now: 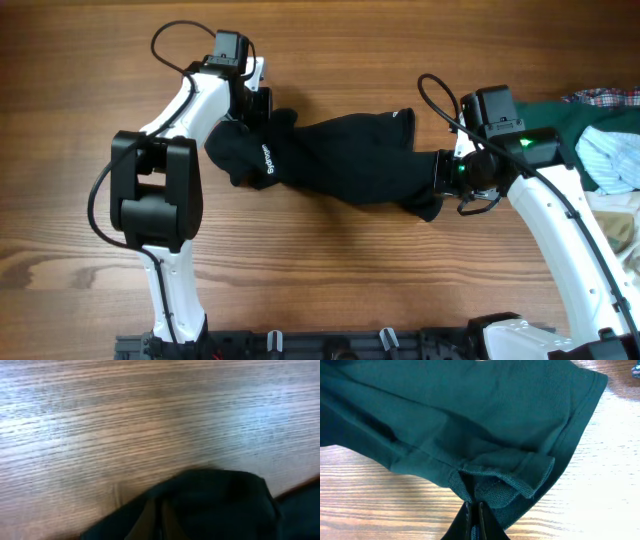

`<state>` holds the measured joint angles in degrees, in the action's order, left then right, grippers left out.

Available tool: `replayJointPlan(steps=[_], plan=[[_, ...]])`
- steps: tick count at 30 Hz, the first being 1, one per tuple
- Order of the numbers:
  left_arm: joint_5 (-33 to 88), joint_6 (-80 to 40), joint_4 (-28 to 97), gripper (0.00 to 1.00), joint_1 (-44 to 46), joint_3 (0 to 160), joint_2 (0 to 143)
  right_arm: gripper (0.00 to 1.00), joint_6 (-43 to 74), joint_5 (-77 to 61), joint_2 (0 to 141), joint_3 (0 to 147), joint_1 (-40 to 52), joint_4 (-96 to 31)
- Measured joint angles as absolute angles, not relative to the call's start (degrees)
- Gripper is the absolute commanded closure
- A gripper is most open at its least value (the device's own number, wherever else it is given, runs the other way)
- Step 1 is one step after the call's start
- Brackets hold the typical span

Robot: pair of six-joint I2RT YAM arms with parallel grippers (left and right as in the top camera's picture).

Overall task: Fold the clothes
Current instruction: 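Hold the shirt with both grippers and lift it off the table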

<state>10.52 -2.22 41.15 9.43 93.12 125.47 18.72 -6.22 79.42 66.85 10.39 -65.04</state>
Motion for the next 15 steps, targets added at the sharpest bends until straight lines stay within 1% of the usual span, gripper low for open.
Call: replayJointPlan(steps=[5,10,15], plan=[[8.7,-3.2,50.6,0.96,9.4,102.2,122.5,0.96,18.7,-6.3,79.4,66.8,10.4,-64.9],[6.7,-4.0,57.4,0.96,9.5,106.6,108.8,0.96,18.7,-6.4,79.4,66.8,10.4,-64.0],[2.5,-4.8,62.7,0.96,9.4,106.8,101.6,0.96,18.1,-6.4,79.4,66.8,10.4,-63.2]])
